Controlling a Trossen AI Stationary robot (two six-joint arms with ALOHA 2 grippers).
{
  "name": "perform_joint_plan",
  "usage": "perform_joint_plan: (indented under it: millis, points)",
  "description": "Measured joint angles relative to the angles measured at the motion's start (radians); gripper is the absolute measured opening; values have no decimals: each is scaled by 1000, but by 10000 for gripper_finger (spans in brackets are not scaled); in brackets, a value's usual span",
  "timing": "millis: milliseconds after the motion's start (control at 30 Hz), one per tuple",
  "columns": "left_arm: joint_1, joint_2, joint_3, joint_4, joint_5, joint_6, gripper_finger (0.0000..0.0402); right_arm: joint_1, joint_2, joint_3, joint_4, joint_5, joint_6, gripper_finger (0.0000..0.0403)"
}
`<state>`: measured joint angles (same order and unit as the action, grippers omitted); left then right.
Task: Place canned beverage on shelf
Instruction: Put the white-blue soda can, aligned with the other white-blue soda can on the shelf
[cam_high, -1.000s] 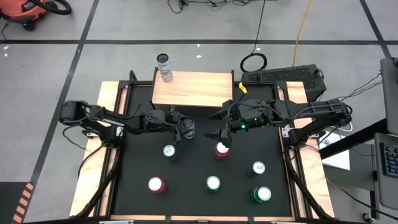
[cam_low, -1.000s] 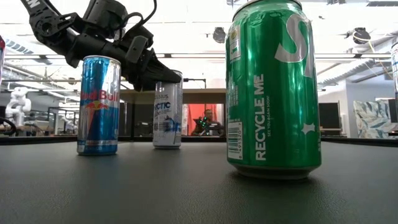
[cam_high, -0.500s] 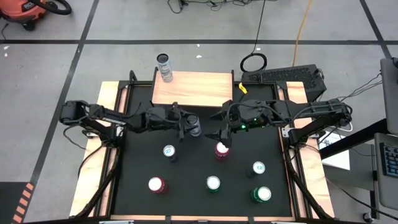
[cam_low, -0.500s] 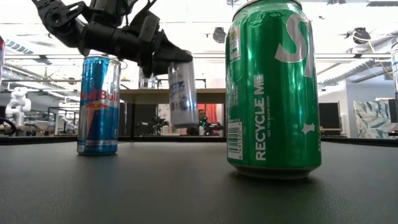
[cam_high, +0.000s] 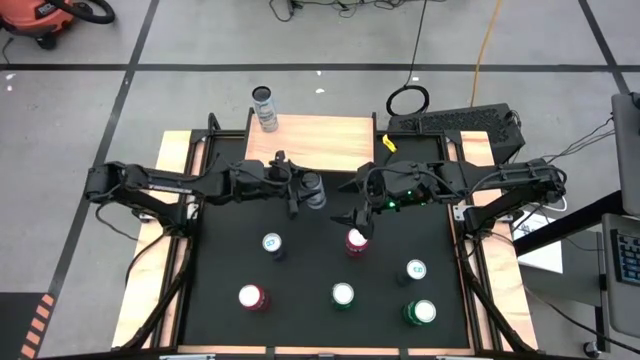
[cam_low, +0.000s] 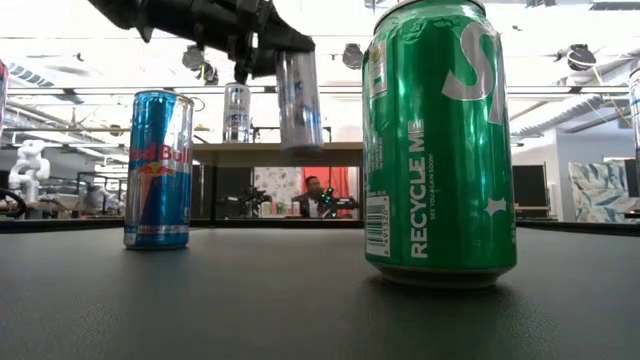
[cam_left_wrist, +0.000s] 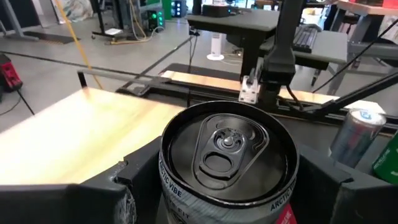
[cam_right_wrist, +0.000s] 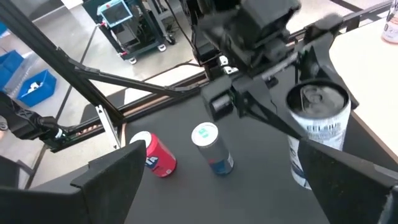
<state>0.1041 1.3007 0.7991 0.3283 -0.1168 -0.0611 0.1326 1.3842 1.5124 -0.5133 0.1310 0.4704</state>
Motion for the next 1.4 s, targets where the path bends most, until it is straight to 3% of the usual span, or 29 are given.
perform_joint_plan:
  millis: [500, 1133, 1400]
  points:
    - [0, -110, 192, -301, -144, 16, 263, 0, 0, 0, 0, 7, -23, 400]
    - [0, -122, 331, -489, -446, 14, 263, 0, 0, 0, 8, 4, -38, 400]
    - [0, -136, 355, -552, -479, -38, 263, 0, 0, 0, 8, 3, -38, 400]
